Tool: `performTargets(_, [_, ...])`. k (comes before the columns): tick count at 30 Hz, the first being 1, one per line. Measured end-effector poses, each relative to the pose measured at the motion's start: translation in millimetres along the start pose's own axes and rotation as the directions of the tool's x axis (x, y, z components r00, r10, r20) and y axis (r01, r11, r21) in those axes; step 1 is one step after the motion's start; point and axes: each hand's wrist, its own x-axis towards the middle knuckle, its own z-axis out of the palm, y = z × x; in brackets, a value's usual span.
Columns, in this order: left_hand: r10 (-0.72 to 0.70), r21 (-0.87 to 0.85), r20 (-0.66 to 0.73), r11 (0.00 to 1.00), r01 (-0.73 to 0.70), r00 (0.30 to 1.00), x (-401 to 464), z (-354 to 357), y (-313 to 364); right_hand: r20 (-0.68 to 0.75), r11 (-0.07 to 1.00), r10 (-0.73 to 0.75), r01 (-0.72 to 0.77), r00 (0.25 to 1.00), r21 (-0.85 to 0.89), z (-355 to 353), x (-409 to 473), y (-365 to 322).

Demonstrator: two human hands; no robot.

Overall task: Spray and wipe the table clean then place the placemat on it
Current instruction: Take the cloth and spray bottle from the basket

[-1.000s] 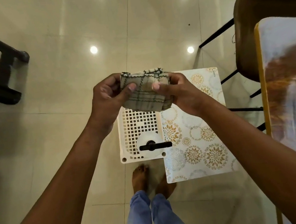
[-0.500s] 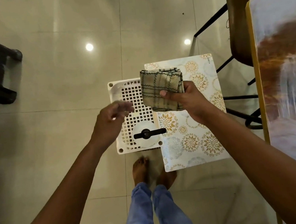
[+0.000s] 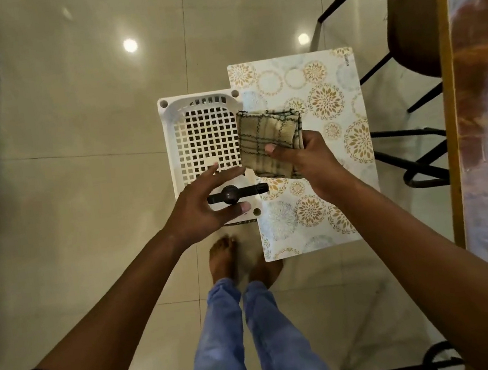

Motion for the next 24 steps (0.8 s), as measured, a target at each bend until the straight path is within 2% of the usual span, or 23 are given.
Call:
performTargets(5, [0.216, 0.090, -0.041, 0.973, -0.212, 0.975, 16, 9, 4, -0.016, 1.000, 0.006, -0.006, 1.000, -0.013, -1, 2, 7])
performTargets(9, [0.278, 0.156, -0.060, 0.951, -0.266, 0.959, 24, 15, 12, -0.037, 1.000, -0.001, 0.000, 0.999, -0.024, -5, 4, 11])
performTargets(15, [0.259, 0.043, -0.037, 0.965, -0.258, 0.965, 23, 19, 15, -0.047, 1.000, -0.003, 0.002, 0.999, -0.021, -5, 2, 16])
performTargets(21, [0.137, -0.051, -0.015, 0.989, -0.137, 0.990, 11, 15, 26, -0.057, 1.000, -0.003, 0.003, 0.998, -0.001, -2, -11, 2])
performTargets(24, [0.059, -0.139, -0.057, 0.988, -0.066, 0.997, 1, 7, 47, -0.072, 1.000, -0.012, 0.014, 0.997, 0.021, -4, -28, -16])
